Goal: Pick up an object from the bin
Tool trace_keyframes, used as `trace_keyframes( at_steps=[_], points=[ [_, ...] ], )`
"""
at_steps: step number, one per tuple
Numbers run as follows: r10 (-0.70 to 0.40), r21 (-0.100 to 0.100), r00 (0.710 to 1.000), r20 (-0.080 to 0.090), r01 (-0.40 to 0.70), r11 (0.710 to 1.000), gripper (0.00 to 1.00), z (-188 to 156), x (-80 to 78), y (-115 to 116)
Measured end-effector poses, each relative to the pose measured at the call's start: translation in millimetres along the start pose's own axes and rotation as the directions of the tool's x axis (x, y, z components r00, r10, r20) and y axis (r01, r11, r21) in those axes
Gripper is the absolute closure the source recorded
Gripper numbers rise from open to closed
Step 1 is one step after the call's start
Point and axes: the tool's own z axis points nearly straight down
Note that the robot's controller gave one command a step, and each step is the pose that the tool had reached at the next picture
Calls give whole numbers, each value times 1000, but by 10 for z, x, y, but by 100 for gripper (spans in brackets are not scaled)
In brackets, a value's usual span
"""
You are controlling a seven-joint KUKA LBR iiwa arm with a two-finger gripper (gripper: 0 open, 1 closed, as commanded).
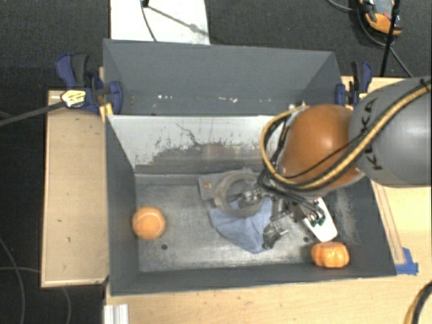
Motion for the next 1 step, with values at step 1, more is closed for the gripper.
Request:
trace_keyframes(
  at_steps=[1],
  points=[
    [200,1,980,1,-200,980,0,-71,-100,-43]
  ],
)
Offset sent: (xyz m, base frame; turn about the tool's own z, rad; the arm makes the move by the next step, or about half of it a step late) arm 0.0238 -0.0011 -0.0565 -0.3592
